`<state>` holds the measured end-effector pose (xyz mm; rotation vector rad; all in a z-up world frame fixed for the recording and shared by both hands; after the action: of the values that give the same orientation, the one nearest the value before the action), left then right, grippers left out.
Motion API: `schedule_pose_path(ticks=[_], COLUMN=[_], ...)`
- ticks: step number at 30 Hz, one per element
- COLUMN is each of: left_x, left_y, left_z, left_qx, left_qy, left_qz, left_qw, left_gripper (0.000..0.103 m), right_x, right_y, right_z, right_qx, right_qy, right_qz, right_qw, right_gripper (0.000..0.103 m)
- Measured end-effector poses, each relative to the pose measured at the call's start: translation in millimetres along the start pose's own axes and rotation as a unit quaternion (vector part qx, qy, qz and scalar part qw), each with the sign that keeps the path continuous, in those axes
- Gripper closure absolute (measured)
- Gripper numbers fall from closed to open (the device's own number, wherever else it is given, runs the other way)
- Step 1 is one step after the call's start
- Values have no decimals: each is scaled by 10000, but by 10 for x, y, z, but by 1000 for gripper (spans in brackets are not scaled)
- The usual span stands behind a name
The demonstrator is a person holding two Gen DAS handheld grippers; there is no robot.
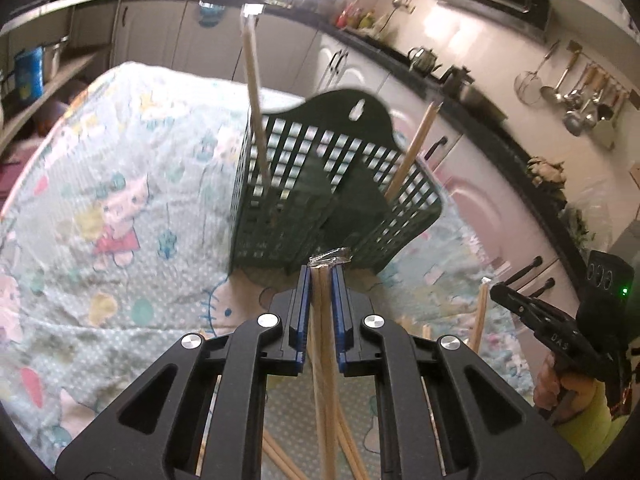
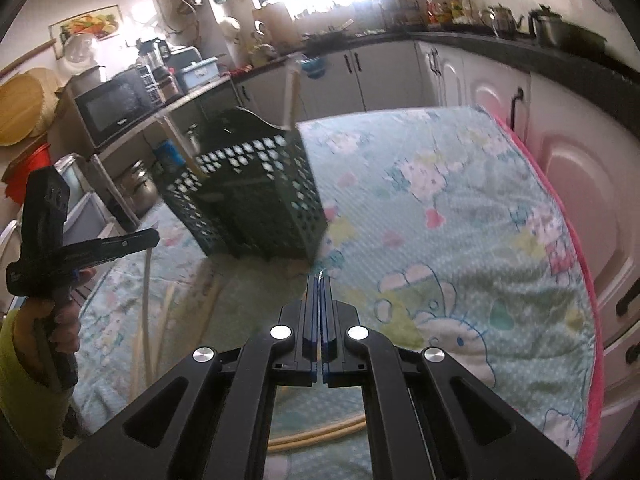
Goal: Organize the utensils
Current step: 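Lift the held chopsticks with both tools and carry them above the caddy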
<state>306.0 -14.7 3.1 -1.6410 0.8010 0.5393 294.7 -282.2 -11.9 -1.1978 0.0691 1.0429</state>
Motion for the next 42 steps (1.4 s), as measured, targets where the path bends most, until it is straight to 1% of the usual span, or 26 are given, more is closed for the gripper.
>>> schedule_pose_path(ticks=[3,11,16,23,32,37,42], left_x=[-165,-421,-563,-779,-930,-978,-988], left_y=[-76,-199,-303,-510,-865,-1087,-1331], left_z=[-23,-145,-192,-279,-384,-437,-440], left_qx=[44,137,170,306,424,493,423], left_qy=[53,250,359,485,478,373,273], left_qz=[-178,-491,-621,-880,-1253,-1451,-1663], left_qw=[9998,9984,9973,9945,9901,9875,9848], left_gripper=[98,98,98,98,98,98,98], right_x=[-46,-152,-179,-233,-292,-321,-318], right_y=[-75,-273,-379,-629,-984,-1237,-1502], right_z=[135,526,723,954,1168,1245,1258], right_qx=[-111,-367,-494,-692,-886,-978,-1012], right_qy=[-103,-354,-441,-535,-626,-678,-617], right_qz=[-70,-278,-375,-596,-919,-1155,-1385], right_qw=[9999,9983,9971,9944,9898,9862,9832], right_gripper=[102,102,102,102,102,102,102])
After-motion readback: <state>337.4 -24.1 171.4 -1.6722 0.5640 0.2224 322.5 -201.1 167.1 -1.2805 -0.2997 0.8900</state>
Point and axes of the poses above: each gripper's, at about its wrist camera, not at the fingertips, and x roughly the way its jaws point, z to its left, y to its underside, the point moved 5 cm from there along x, roughly the way its jaws point, and after that the axes turned 14 degrees about -y, right-handed, at the moved point
